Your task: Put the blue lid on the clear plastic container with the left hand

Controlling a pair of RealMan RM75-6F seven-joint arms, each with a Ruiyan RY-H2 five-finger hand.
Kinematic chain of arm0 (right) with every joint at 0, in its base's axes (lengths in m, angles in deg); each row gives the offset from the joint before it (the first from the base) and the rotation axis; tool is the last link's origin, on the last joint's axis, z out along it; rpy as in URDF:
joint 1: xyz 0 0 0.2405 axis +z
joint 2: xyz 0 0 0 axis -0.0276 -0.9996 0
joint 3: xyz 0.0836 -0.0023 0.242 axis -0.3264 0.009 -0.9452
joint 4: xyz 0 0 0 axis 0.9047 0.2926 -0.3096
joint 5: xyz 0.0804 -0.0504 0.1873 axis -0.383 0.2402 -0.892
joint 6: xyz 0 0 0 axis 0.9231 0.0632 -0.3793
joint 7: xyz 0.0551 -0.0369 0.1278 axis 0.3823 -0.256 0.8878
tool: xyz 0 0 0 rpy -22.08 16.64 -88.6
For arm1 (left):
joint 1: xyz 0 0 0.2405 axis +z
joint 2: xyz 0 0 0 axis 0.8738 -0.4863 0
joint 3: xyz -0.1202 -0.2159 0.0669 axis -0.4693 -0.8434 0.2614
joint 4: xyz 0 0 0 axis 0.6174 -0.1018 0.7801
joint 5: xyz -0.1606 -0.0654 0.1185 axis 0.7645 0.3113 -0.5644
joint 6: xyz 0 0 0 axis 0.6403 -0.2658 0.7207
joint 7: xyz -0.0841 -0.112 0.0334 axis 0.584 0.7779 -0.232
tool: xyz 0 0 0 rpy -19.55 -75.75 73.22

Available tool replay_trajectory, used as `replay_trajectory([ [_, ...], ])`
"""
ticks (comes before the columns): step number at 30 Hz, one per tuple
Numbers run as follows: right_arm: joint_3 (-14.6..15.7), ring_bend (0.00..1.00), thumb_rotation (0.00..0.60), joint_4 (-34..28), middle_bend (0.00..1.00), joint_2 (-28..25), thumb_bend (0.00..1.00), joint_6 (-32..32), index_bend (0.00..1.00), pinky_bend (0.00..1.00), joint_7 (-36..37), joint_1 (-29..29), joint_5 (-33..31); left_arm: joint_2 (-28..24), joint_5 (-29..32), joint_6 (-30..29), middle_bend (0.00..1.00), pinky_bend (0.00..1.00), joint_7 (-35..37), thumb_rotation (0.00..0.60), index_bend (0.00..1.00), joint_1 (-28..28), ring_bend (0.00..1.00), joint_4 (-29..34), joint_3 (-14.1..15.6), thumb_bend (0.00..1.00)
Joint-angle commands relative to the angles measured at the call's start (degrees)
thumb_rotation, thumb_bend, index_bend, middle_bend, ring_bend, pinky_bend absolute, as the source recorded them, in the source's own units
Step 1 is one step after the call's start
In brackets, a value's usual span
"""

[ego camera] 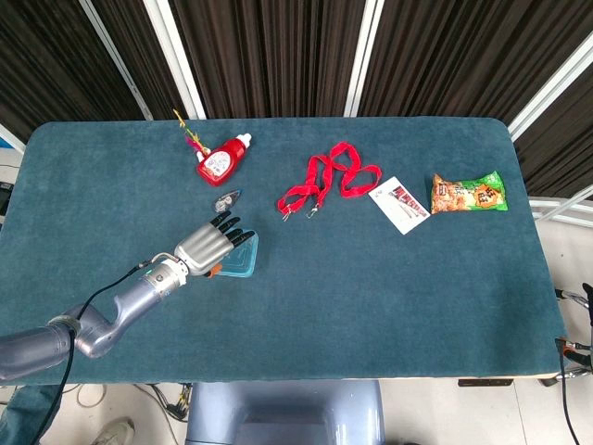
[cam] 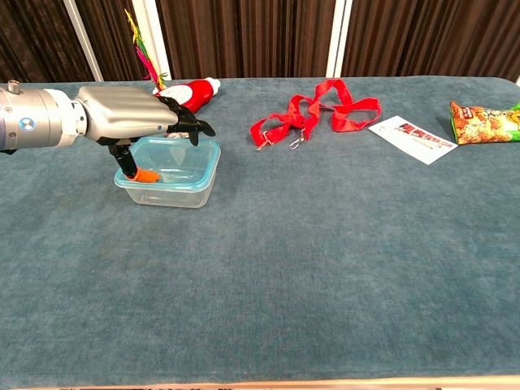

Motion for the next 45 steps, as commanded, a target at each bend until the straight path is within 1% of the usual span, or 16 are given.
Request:
replay_trajectory([
  [1,0.03,0.04,0.6,-0.02,0.05,0.01,0.31,-0.02,0.07,0.0,-0.07,0.01,0.01,0.03,-0.09,0.13,0.18,0.0,0.31,0.6,0.02,-0.01,0.0,-0.08,0.04,0.22],
  [30,0.05,0.04,0.6,-0.16,0.05,-0.15,0.31,-0.08,0.07,0.0,-0.06,0.0,-0.07,0.14,0.31,2.65,0.16,0.0,2.39,0.6,0.02,-0.37,0.0,0.05,0.49,0.22],
  [37,0.05,0.04,0.6,-0.2,0.05,-0.13,0.31,0.01,0.07,0.0,-0.04,-0.01,0.01,-0.6,-0.05,1.23,0.16,0.0,2.69,0.6,0.02,-0.06,0.0,0.64,0.01,0.22],
  [45,0.09,0.04,0.6,-0.33,0.05,-0.15,0.31,0.13,0.07,0.0,-0.05,-0.01,0.19,-2.59,-0.32,-0.8,0.17,0.0,1.68,0.6,0.03,0.55,0.0,2.92,-0.38,0.22],
])
